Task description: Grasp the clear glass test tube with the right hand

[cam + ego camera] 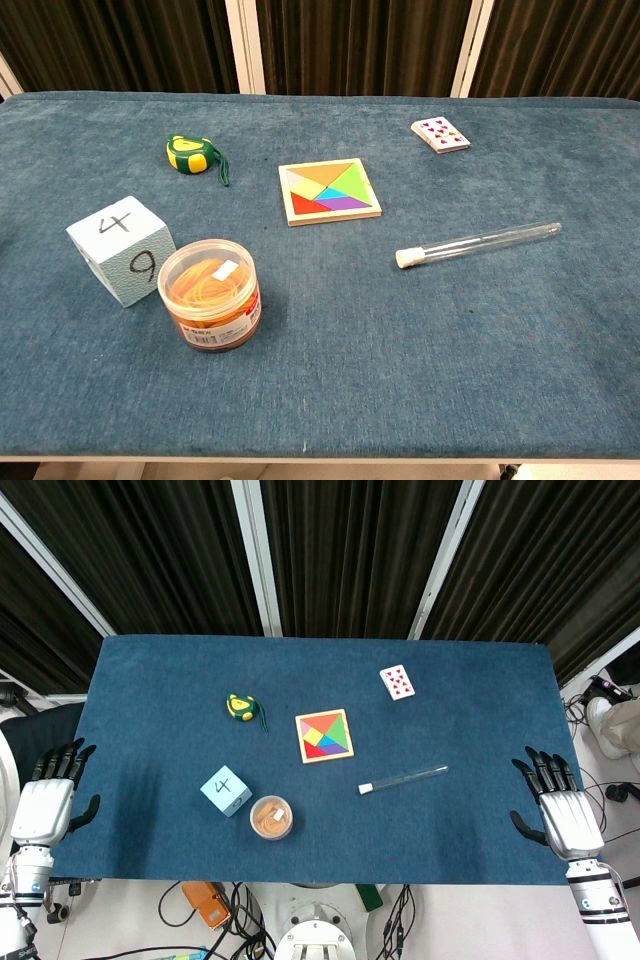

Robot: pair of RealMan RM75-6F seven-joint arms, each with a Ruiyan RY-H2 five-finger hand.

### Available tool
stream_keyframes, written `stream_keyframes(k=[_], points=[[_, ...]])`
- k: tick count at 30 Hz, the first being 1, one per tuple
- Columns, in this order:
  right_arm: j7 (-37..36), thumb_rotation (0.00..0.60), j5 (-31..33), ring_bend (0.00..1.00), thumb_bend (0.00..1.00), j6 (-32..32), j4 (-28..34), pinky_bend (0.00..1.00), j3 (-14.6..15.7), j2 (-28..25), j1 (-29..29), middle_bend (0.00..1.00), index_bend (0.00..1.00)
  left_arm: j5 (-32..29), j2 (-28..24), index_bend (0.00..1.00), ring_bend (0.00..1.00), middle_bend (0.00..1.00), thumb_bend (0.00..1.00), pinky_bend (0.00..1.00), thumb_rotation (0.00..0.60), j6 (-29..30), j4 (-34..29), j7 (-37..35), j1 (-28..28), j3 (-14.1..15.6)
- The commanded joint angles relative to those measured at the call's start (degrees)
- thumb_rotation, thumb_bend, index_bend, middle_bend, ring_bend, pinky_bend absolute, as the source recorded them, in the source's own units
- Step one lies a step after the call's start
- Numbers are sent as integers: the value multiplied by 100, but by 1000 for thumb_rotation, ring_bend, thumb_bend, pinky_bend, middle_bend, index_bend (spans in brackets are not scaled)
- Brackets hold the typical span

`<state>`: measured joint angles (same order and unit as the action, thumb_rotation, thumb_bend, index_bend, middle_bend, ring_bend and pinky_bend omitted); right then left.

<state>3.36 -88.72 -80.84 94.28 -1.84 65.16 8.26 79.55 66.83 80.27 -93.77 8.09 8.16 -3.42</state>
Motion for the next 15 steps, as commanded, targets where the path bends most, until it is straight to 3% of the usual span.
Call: stream_keyframes(k=[1, 15], points=[[-4, 600, 5, 0, 426, -9, 12, 0, 0, -11, -7, 57, 183, 11, 7, 81, 0, 0, 373, 37, 600, -4, -3, 22, 1, 11], [19, 600, 133, 0, 426, 178, -10, 0, -27, 1, 67, 141, 210, -72, 7, 82, 0, 0, 373, 37, 600, -8, -35, 26, -9, -21]])
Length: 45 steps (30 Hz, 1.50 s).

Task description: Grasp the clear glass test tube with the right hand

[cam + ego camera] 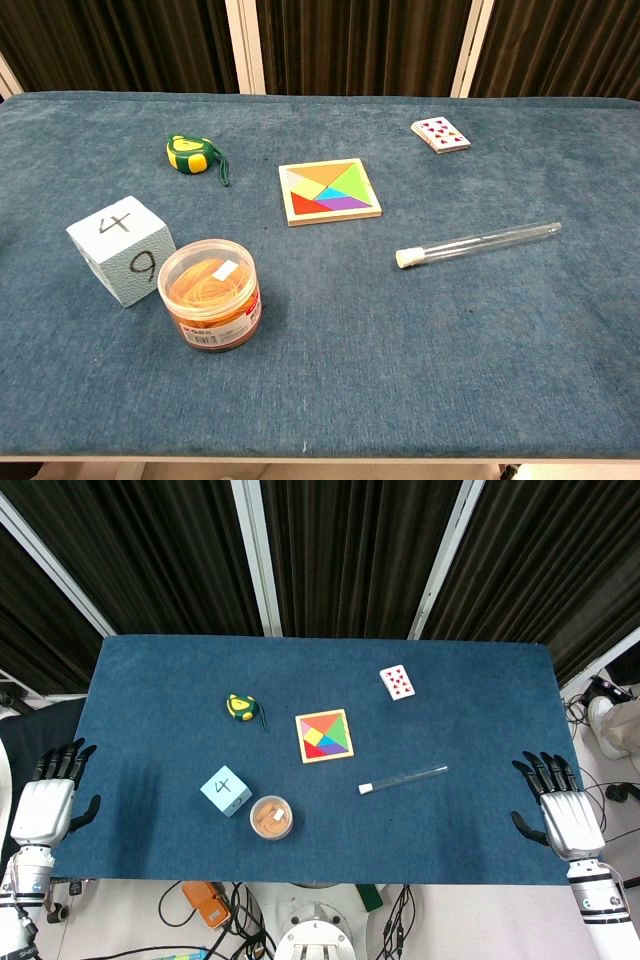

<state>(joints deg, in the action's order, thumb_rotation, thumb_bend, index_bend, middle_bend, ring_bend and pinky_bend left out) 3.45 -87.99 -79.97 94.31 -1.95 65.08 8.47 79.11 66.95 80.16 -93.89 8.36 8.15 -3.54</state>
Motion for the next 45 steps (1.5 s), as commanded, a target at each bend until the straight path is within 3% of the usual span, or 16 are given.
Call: stream_keyframes(k=[1, 5, 9, 19, 23, 29, 45], points=[[16, 600, 81, 0, 426, 175, -17, 0, -19, 12, 88, 142, 217, -30, -10, 82, 0, 0, 373, 37, 600, 23, -38, -12, -18, -16], [86, 600, 167, 0, 426, 644, 13, 0, -45, -9, 349, 146, 250, -27, -26, 81, 0, 0, 373, 37, 600, 50, -52, -41, -34, -20], [669, 600, 439, 0, 425, 1312, 212, 0, -229, -81, 812, 159, 269, -58, -37, 81, 0, 0, 372, 37, 600, -6, -63, -39, -16, -22], [1958, 600, 1614, 16, 426, 2862, 492, 0, -617, 163, 2023, 235, 415, -119, -96, 82, 0, 0, 373, 37, 600, -55, -115, -118, -21, -29], [2269, 600, 1907, 64, 426, 2906, 181, 0, -636, 616, 2248, 296, 454, -111, -106, 81, 0, 0, 373, 37, 600, -73, -121, -129, -16, -21], [2181, 600, 2098, 165, 427, 2998, -155, 0, -628, 1051, 2449, 431, 422, -131, -122, 82, 0, 0, 373, 37, 600, -92, -138, -130, -15, -18], [2428, 600, 2645, 198, 427, 3475, -658, 0, -494, 1634, 3067, 459, 478, -182, -156, 81, 0, 0, 373, 37, 600, -172, -172, -101, 8, -7]])
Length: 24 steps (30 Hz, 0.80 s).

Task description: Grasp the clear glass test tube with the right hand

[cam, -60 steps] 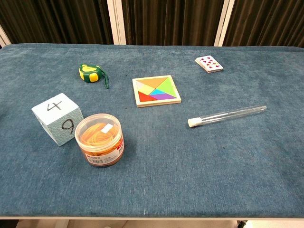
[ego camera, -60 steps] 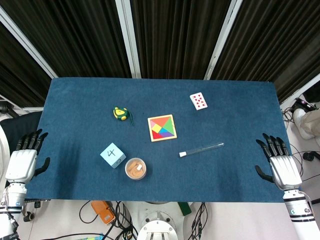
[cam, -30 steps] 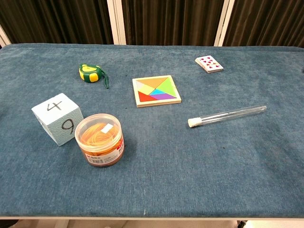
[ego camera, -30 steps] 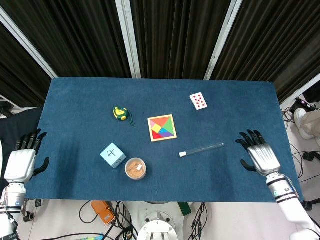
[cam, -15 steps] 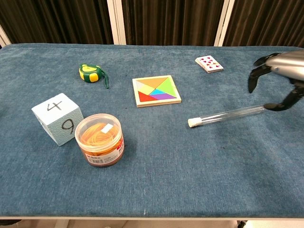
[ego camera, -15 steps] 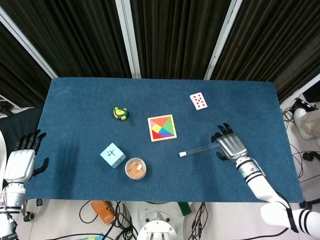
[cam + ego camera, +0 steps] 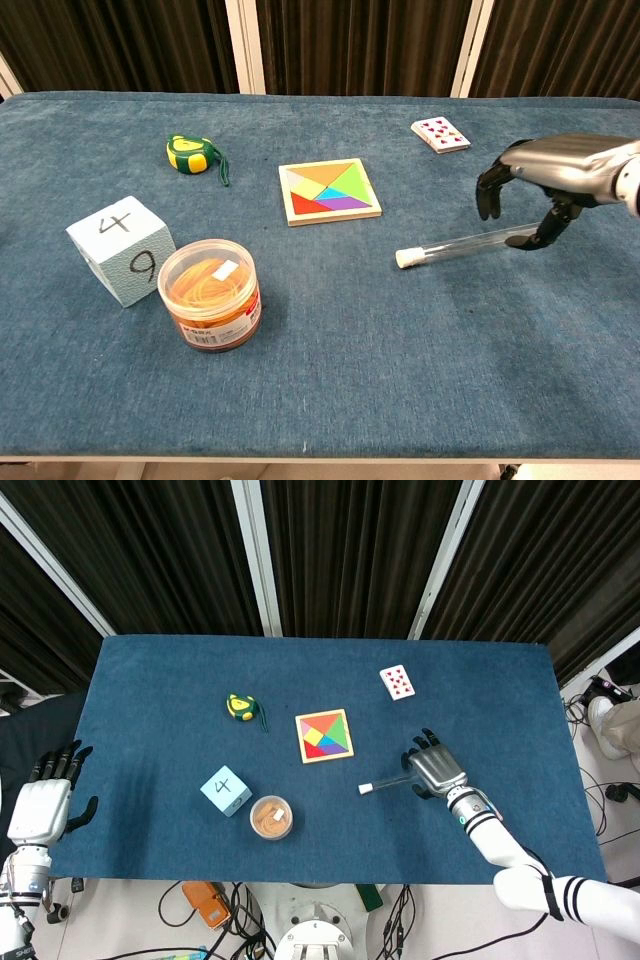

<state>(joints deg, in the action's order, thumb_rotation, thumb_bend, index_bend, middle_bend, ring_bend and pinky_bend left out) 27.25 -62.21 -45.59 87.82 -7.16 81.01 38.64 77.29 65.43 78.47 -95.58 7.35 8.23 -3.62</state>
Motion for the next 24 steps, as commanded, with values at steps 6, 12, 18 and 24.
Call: stream_keyframes(k=[6, 12, 18, 24], points=[[164, 600, 282, 198, 427, 16, -67, 0, 90, 144, 176, 459, 478, -8, -12, 82, 0, 0, 373, 37, 600, -16, -6, -13, 2, 6], [211, 600, 457, 198, 439, 47, -154, 0, 136, 239, 293, 459, 479, -15, -12, 81, 0, 0, 373, 38, 600, -16, -13, -7, 5, 3], [208, 600, 534, 198, 447, 26, -228, 0, 174, 307, 382, 459, 480, -14, -15, 81, 0, 0, 373, 37, 600, -15, -15, 1, 4, 9], [194, 600, 574, 206, 470, -24, -267, 0, 201, 362, 449, 459, 481, -6, -28, 82, 0, 0, 373, 37, 600, -26, -14, 5, 7, 19]])
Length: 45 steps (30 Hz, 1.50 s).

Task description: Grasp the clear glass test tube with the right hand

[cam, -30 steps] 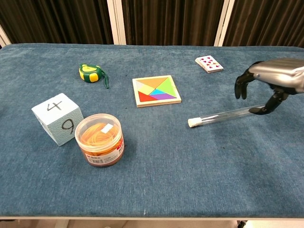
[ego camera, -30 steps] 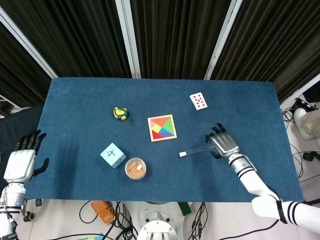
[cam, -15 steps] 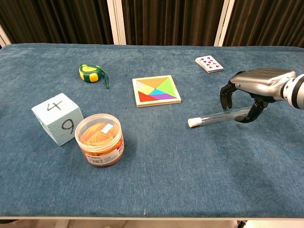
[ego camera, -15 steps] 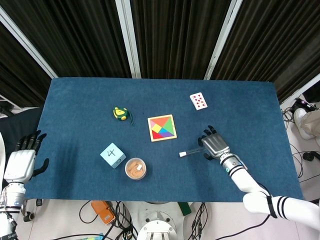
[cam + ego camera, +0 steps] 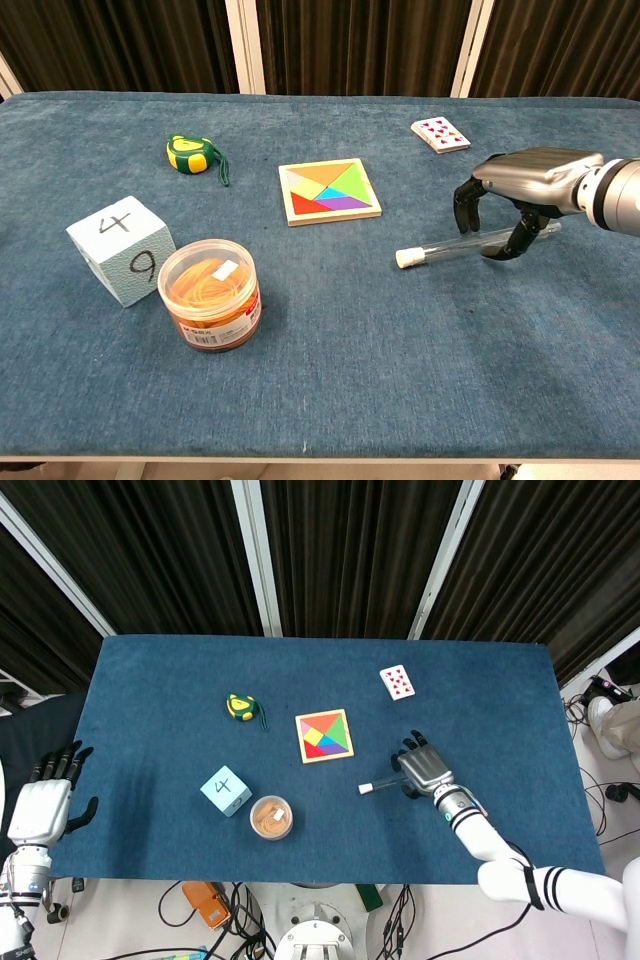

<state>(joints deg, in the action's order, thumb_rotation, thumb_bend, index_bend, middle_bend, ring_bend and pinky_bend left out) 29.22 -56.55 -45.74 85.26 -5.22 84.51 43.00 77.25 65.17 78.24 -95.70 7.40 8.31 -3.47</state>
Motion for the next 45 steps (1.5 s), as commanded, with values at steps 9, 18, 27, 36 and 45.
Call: stream_keyframes(k=[9, 18, 27, 36, 45], points=[[20, 600, 116, 207, 483, -3, -71, 0, 63, 63, 109, 459, 483, -120, -25, 81, 0, 0, 372, 37, 600, -40, -44, -15, 1, -33], [37, 600, 185, 207, 483, 13, -92, 0, 130, 111, 187, 459, 483, -106, -14, 81, 0, 0, 372, 37, 600, -30, -41, 14, 3, -25], [29, 600, 277, 217, 483, 49, -177, 0, 146, 213, 287, 461, 497, -135, -31, 82, 0, 0, 373, 37, 600, -48, -72, 30, 7, -26], [-95, 600, 198, 228, 516, 25, -245, 0, 149, 275, 318, 468, 544, -163, -51, 81, 0, 0, 373, 37, 600, -79, -91, 51, 14, -19], [-186, 600, 113, 235, 614, -16, -285, 0, 143, 295, 332, 470, 597, -235, -83, 82, 0, 0, 373, 38, 600, -131, -142, 88, 23, -17]])
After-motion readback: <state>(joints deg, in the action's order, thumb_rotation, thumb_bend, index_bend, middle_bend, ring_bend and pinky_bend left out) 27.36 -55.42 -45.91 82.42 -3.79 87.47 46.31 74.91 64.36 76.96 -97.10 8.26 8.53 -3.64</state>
